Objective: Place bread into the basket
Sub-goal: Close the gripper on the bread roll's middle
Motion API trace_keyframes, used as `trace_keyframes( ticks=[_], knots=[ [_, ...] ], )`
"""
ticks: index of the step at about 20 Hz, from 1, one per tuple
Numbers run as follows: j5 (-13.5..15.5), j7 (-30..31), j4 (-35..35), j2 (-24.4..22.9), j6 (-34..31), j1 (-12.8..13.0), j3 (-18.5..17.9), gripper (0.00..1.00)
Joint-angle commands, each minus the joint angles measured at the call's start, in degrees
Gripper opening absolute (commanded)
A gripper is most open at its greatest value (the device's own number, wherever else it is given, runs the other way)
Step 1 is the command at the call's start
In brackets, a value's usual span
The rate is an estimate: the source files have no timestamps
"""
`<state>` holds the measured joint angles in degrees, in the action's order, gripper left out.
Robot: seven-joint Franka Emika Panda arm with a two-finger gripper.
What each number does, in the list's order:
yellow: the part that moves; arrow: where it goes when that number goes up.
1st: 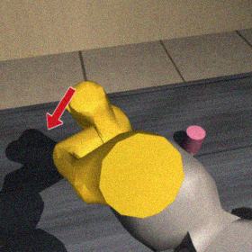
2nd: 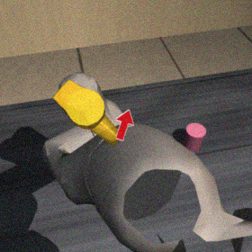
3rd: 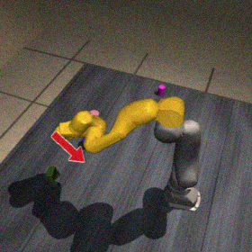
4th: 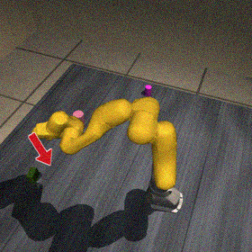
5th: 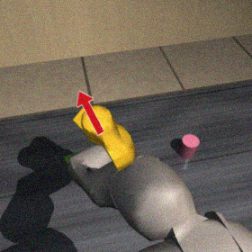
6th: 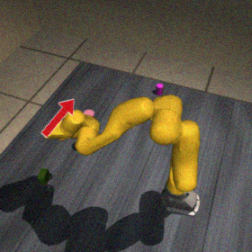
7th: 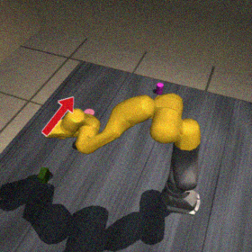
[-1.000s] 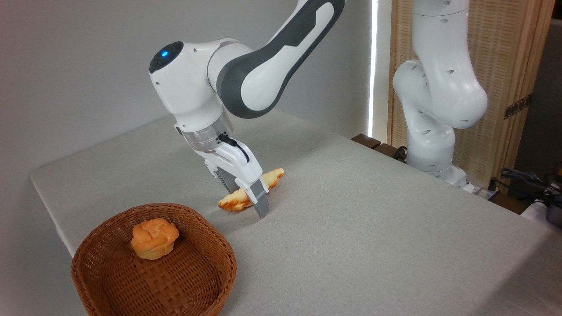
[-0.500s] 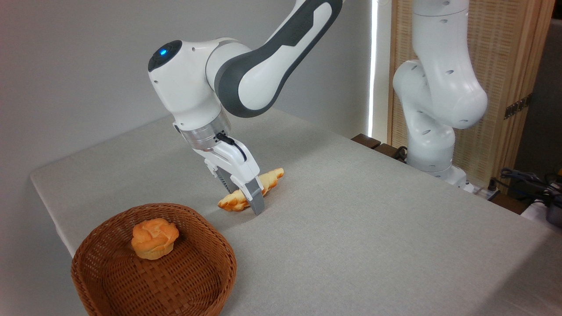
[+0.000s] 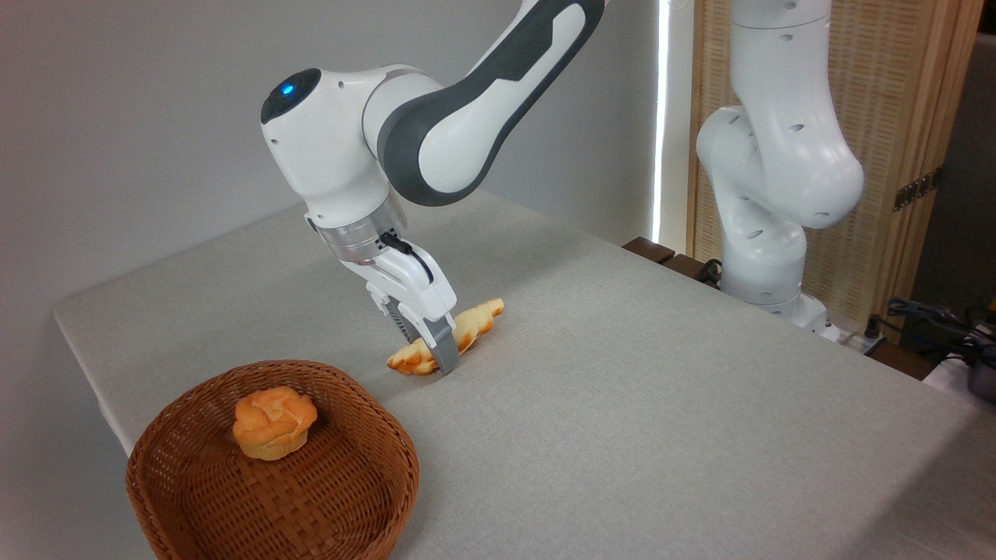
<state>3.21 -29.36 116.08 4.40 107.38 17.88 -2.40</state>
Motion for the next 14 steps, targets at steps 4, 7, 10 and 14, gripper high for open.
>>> trace_keyframes(
  ticks=[4, 7, 10, 14],
  knots=[
    [0.0, -0.3, 0.7, 1.1, 0.2, 0.0, -0.2, 0.24],
    [0.1, -0.3, 0.7, 1.1, 0.2, 0.0, -0.2, 0.19],
    [0.1, -0.3, 0.6, 1.1, 0.2, -0.1, -0.2, 0.19],
    [0.1, -0.3, 0.6, 1.0, 0.1, -0.1, -0.3, 0.19]
  ],
)
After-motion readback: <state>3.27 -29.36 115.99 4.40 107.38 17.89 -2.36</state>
